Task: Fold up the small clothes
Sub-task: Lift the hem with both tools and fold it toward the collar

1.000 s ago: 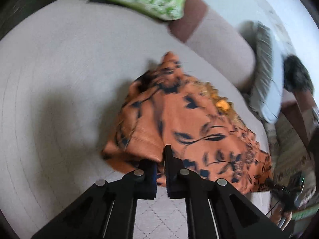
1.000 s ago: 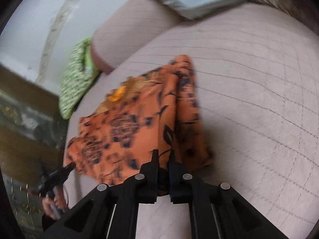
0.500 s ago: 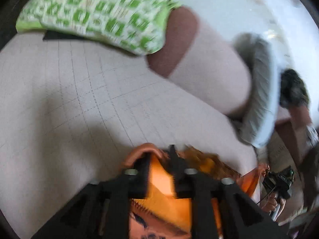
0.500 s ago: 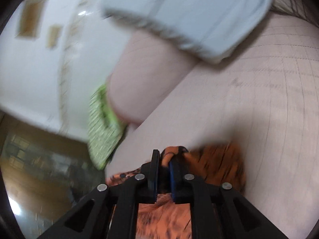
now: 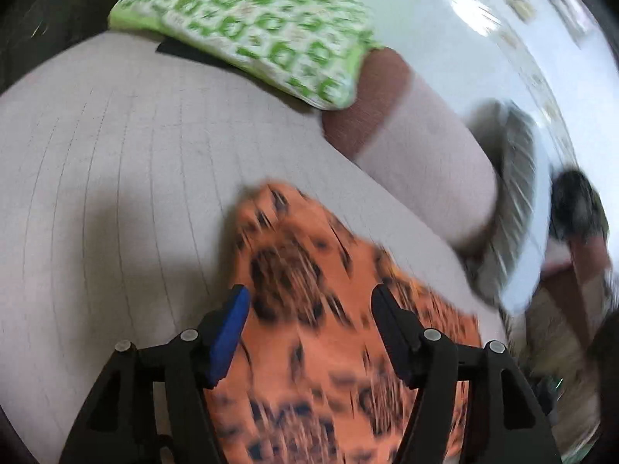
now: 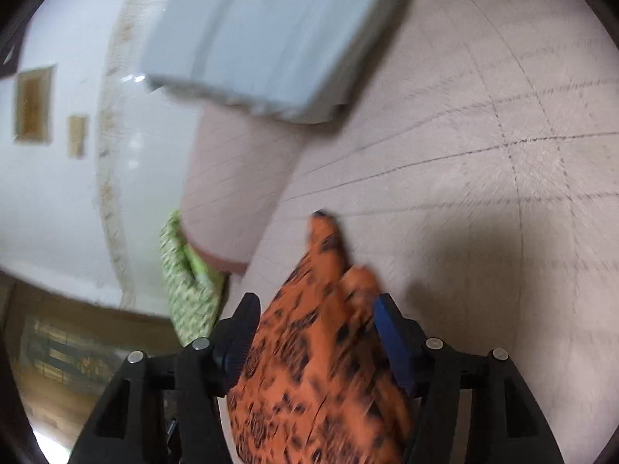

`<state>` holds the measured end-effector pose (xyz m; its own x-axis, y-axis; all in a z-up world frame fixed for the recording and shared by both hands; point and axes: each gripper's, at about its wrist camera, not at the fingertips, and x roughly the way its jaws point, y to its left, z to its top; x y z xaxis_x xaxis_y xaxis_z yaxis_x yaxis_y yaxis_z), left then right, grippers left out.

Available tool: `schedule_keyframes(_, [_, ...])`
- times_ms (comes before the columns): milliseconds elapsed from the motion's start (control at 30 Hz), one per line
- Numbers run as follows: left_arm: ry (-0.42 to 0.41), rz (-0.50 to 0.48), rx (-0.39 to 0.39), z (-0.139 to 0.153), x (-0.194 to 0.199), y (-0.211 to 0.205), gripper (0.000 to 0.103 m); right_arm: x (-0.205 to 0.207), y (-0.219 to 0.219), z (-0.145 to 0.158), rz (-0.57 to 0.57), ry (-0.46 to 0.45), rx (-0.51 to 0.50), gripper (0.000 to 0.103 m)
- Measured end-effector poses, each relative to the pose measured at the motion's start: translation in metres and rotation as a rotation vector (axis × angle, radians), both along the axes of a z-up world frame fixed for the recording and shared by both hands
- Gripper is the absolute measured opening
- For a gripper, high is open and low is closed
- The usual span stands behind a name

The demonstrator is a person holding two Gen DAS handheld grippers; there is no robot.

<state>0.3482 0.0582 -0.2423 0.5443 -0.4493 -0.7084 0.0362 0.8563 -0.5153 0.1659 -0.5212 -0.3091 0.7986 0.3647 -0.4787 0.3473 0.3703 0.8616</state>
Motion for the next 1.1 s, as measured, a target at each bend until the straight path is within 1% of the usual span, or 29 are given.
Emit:
schedule_keyframes(33, [-0.002,-0.019,0.029,-0.001,-0.016,-0.010,0.067,-0.006,0.013,0.010,0.035,-0.001,-0.034,0.065])
schedule_keyframes(100, [0.006,-0.021,0.060,-0.009,-0.037,-0.023,0.068,-0.011,0.044,0.020,0.101,0.013,-0.091,0.064])
schedule_keyframes(133, [0.024,-0.020,0.098,-0.017,-0.045,-0.031,0.070,-0.013,0.062,0.021,0.143,0.042,-0.132,0.062])
schedule_keyframes(167, [0.049,-0.015,0.168,-0.028,-0.049,-0.037,0.070,-0.016,0.075,0.018,0.164,0.073,-0.156,0.060])
schedule_keyframes(200, [0.091,-0.005,0.265,-0.046,-0.051,-0.046,0.070,-0.021,0.086,0.009,0.175,0.121,-0.169,0.054])
schedule_keyframes(233, [0.080,-0.003,0.302,-0.054,-0.055,-0.051,0.069,-0.025,0.096,-0.005,0.184,0.197,-0.175,0.047])
schedule_keyframes(267, [0.018,-0.007,0.370,-0.054,-0.063,-0.059,0.070,-0.030,0.104,-0.025,0.189,0.287,-0.193,0.019])
schedule_keyframes(300, [-0.001,-0.018,0.442,-0.053,-0.067,-0.069,0.070,-0.038,0.106,-0.028,0.159,0.282,-0.243,0.010])
schedule_keyframes(333, [0.003,-0.025,0.525,-0.052,-0.071,-0.080,0.070,-0.045,0.108,-0.026,0.153,0.266,-0.280,0.010])
schedule_keyframes(367, [0.004,-0.022,0.547,-0.050,-0.074,-0.085,0.070,-0.048,0.110,-0.022,0.169,0.278,-0.294,0.009])
schedule_keyframes(400, [-0.006,-0.019,0.527,-0.045,-0.079,-0.088,0.070,-0.052,0.111,-0.018,0.170,0.282,-0.303,0.012])
schedule_keyframes(467, [-0.035,-0.030,0.428,-0.034,-0.088,-0.089,0.070,-0.065,0.118,-0.005,0.166,0.258,-0.338,0.013])
schedule_keyframes(500, [-0.059,-0.039,0.393,-0.027,-0.092,-0.091,0.070,-0.068,0.121,-0.002,0.162,0.250,-0.359,0.014])
schedule_keyframes(533, [-0.084,-0.052,0.389,-0.022,-0.095,-0.095,0.070,-0.069,0.126,0.002,0.156,0.238,-0.388,0.014])
schedule_keyframes(567, [-0.111,-0.071,0.400,-0.018,-0.098,-0.101,0.070,-0.068,0.130,0.007,0.156,0.219,-0.412,0.015])
schedule_keyframes(600, [-0.123,-0.089,0.405,-0.017,-0.100,-0.105,0.072,-0.063,0.138,0.015,0.162,0.188,-0.437,0.015])
schedule_keyframes(633, [-0.123,-0.103,0.403,-0.016,-0.097,-0.110,0.073,-0.060,0.145,0.020,0.168,0.156,-0.458,0.015])
schedule_keyframes(700, [-0.092,-0.141,0.394,-0.027,-0.089,-0.118,0.073,-0.047,0.158,0.030,0.176,0.112,-0.489,0.015])
schedule_keyframes(733, [-0.077,-0.146,0.398,-0.032,-0.090,-0.119,0.073,-0.039,0.168,0.031,0.191,0.091,-0.490,0.015])
schedule_keyframes(767, [-0.040,-0.145,0.420,-0.041,-0.082,-0.120,0.073,-0.027,0.177,0.030,0.211,0.085,-0.480,0.015])
schedule_keyframes(833, [0.018,-0.150,0.469,-0.055,-0.071,-0.121,0.080,-0.007,0.191,0.023,0.250,0.113,-0.477,0.015])
schedule_keyframes(900, [-0.009,-0.164,0.518,-0.055,-0.068,-0.126,0.086,0.016,0.205,0.000,0.315,0.245,-0.496,0.015])
schedule_keyframes(933, [-0.002,-0.178,0.548,-0.057,-0.066,-0.130,0.088,0.023,0.209,-0.012,0.321,0.281,-0.504,0.015])
schedule_keyframes(967, [-0.004,-0.189,0.569,-0.057,-0.064,-0.135,0.090,0.023,0.208,-0.011,0.291,0.252,-0.504,0.015])
schedule_keyframes(1033, [-0.013,-0.195,0.577,-0.059,-0.064,-0.139,0.095,0.026,0.207,-0.009,0.290,0.268,-0.486,0.015])
schedule_keyframes(1100, [-0.011,-0.195,0.578,-0.060,-0.063,-0.142,0.097,0.024,0.203,-0.011,0.282,0.264,-0.452,0.015])
